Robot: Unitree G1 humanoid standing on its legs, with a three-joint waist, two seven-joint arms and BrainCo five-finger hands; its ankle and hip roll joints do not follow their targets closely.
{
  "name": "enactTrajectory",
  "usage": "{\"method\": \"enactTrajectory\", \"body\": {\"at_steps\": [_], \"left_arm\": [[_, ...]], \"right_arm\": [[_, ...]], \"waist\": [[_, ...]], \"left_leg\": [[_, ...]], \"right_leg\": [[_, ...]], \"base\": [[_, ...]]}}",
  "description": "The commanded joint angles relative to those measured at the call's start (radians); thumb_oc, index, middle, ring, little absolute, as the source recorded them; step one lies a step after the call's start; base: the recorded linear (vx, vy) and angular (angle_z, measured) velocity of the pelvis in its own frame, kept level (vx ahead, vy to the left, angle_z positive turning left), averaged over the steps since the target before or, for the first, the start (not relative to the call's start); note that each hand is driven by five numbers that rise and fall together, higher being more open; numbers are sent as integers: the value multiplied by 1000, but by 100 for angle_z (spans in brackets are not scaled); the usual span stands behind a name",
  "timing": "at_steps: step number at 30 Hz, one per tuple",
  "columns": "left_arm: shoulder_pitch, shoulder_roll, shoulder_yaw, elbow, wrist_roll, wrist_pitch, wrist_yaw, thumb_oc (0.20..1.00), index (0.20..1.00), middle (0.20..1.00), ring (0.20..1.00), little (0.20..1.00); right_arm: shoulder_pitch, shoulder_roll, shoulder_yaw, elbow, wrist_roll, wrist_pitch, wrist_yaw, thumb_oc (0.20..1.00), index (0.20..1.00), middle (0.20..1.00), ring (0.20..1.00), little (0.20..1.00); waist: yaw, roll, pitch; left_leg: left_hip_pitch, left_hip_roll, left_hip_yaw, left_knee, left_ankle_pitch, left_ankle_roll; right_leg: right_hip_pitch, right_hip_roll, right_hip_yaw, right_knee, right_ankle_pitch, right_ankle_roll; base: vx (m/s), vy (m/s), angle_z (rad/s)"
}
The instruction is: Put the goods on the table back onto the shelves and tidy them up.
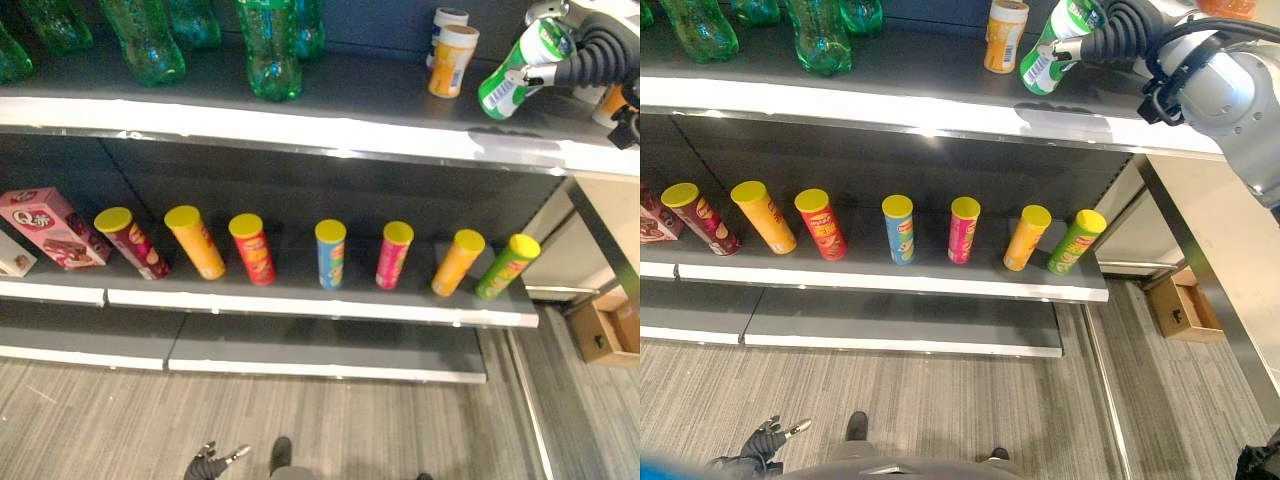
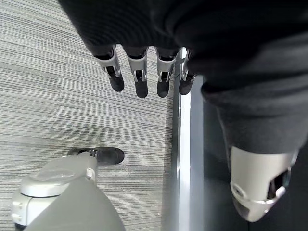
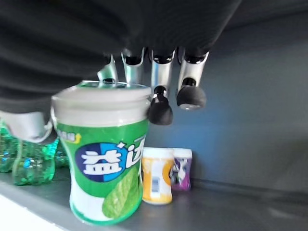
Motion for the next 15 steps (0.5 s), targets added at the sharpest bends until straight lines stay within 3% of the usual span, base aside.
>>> {"method": "enactTrajectory", "body": {"at_steps": [1, 15], "left_arm": [[-62, 84, -38, 30, -50, -26, -13, 1000, 1000, 1000, 1000, 1000], [-46, 75, -42, 22, -60, -27, -24, 1000, 1000, 1000, 1000, 1000]], "right_arm": [[-146, -6, 32, 54, 56, 9, 1, 200, 200, 200, 200, 200], [-199, 25, 107, 92, 33, 19, 43, 200, 200, 200, 200, 200]], "waist": [[28, -26, 21], [41, -29, 23]], "left_leg": [[70, 63, 85, 57, -95, -47], [66, 64, 69, 43, -90, -48]], "right_leg": [[19, 6, -58, 55, -118, -38], [18, 9, -74, 55, -116, -36]], "base": [[6, -10, 12], [2, -2, 2]]}}
